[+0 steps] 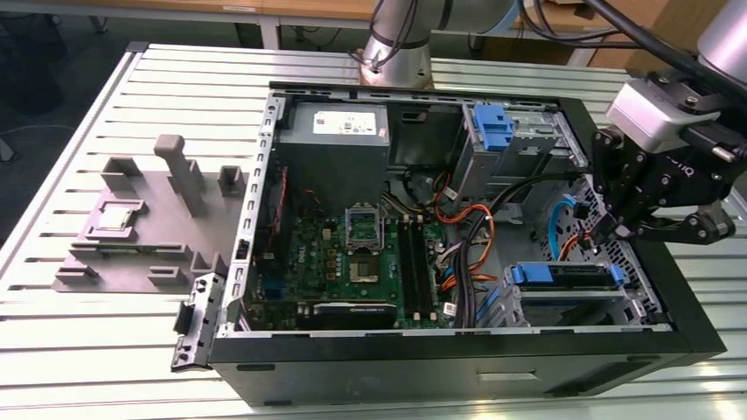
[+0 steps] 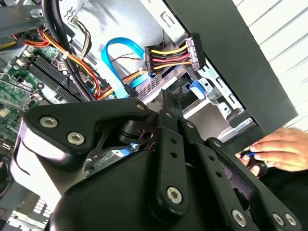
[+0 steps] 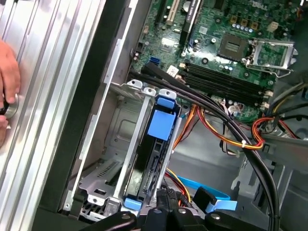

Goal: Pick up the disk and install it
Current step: 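Insert the first disk wire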

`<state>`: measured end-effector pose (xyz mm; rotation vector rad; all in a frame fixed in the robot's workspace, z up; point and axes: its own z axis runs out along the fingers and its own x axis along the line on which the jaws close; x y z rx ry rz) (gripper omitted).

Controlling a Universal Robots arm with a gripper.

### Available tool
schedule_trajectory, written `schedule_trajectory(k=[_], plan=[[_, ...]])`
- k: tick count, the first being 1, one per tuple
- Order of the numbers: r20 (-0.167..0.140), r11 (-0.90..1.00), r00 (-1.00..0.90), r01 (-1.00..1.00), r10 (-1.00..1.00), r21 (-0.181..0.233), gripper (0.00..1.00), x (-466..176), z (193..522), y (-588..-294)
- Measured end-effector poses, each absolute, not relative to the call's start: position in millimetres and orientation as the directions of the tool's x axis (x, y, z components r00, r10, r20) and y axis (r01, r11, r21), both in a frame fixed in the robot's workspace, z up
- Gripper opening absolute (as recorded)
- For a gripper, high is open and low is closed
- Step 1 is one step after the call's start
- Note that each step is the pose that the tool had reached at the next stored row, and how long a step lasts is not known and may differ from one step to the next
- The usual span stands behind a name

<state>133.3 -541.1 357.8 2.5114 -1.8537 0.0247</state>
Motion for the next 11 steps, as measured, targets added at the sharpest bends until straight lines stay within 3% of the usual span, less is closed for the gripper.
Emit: schedule_trajectory(k=[11], plan=[[0.027, -0.319, 0.319, -0.948, -0.947, 0.005, 0.10, 136.5, 357.2, -536.2]])
